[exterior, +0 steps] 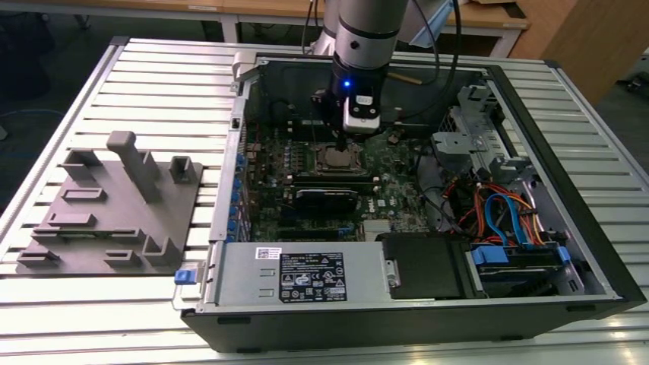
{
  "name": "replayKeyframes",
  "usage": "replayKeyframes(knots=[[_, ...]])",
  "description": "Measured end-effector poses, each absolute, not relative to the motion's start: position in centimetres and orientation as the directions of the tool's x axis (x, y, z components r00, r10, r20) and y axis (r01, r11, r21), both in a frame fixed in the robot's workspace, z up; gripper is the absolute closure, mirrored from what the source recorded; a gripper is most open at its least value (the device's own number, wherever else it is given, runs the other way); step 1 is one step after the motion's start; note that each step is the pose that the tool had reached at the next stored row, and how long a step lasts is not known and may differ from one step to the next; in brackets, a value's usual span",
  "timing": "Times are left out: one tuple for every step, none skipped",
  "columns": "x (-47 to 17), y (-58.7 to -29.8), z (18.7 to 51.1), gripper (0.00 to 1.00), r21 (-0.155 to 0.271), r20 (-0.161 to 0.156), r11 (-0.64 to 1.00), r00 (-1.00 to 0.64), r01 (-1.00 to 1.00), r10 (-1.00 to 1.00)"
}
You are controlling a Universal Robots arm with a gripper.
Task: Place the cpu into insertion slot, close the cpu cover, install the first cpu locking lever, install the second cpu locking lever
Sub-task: 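Install the first cpu locking lever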
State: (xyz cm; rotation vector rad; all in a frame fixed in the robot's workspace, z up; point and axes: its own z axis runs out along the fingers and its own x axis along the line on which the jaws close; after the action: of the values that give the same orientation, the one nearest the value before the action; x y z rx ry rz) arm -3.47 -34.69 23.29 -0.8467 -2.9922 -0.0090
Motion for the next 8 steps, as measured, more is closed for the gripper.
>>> replayKeyframes(knots=[[-3.47, -34.69, 23.28, 0.9, -0.003, 0.032, 0.859, -0.859, 0.512, 0.512], [-3.47, -34.69, 23.28, 0.9, -0.003, 0.032, 0.866, -0.866, 0.499, 0.499], [-3.48, -34.69, 23.28, 0.9, -0.003, 0.032, 0.874, -0.873, 0.487, 0.486], [-3.48, -34.69, 23.29, 0.9, -0.003, 0.032, 0.881, -0.881, 0.472, 0.472], [-3.48, -34.69, 23.29, 0.9, -0.003, 0.032, 0.888, -0.888, 0.46, 0.46], [-3.48, -34.69, 23.29, 0.9, -0.003, 0.032, 0.894, -0.893, 0.448, 0.448], [-3.47, -34.69, 23.29, 0.9, -0.003, 0.032, 0.899, -0.899, 0.437, 0.437], [-3.48, -34.69, 23.29, 0.9, -0.003, 0.032, 0.904, -0.904, 0.427, 0.427]])
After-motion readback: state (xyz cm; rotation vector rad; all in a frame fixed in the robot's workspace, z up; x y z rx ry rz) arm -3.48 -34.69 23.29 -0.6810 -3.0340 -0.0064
